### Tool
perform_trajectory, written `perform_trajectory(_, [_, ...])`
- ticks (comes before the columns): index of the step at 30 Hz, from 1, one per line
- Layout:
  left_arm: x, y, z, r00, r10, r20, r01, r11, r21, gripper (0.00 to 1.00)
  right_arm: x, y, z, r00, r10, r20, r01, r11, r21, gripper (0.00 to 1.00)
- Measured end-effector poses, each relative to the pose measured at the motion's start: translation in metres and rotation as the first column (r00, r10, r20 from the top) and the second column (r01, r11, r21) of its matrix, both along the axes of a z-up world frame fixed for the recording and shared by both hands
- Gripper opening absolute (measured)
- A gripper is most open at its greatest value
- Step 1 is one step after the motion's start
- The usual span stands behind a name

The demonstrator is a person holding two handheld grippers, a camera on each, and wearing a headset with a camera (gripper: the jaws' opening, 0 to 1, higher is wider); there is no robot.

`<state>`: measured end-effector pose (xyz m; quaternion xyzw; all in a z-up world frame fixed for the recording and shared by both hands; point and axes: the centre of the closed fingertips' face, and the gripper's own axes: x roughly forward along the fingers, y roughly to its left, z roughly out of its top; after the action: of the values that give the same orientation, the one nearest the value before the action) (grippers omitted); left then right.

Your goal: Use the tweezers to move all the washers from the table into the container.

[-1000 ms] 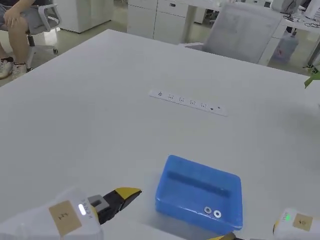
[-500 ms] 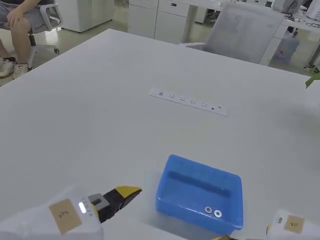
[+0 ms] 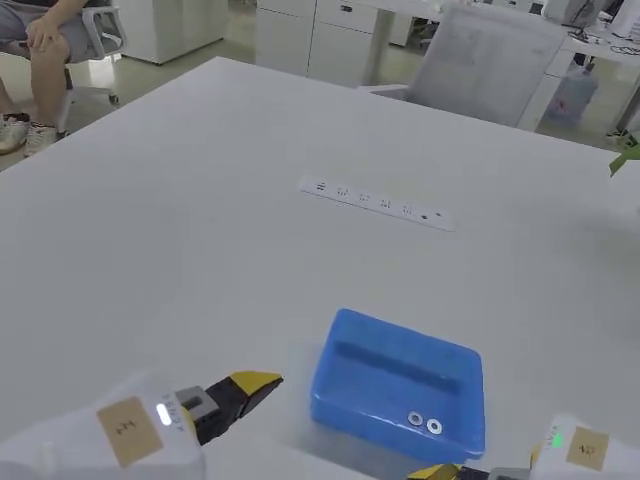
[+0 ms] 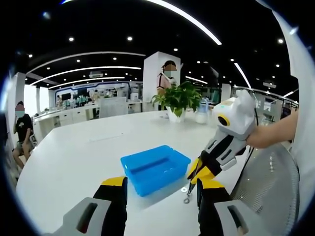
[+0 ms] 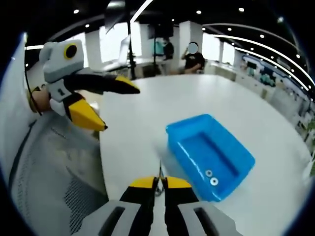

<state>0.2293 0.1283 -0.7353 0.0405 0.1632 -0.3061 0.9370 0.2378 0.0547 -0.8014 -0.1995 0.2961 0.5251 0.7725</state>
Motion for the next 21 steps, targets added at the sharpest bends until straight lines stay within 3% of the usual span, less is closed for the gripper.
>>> perform_trajectory(6, [-0.001, 0.0, 0.0, 1.0, -0.004, 0.002, 0.004, 1.0, -0.005, 0.56, 0.004, -0.001, 0.014, 1.0, -0.007, 0.023, 0.007, 1.0, 0.014, 0.02])
perform_trajectory(14, [-0.002, -0.001, -0.001, 1.0, -0.017, 0.0, 0.017, 1.0, -0.002, 0.56, 0.02, 0.002, 0.048, 0.996, -0.056, 0.071, 0.051, 0.997, 0.063, 0.02])
perform_trajectory(21, [-0.001, 0.0, 0.002, 1.0, -0.003, 0.002, 0.003, 1.0, -0.025, 0.56, 0.034, 0.004, 0.064, 0.993, -0.101, 0.065, 0.093, 0.989, 0.116, 0.02])
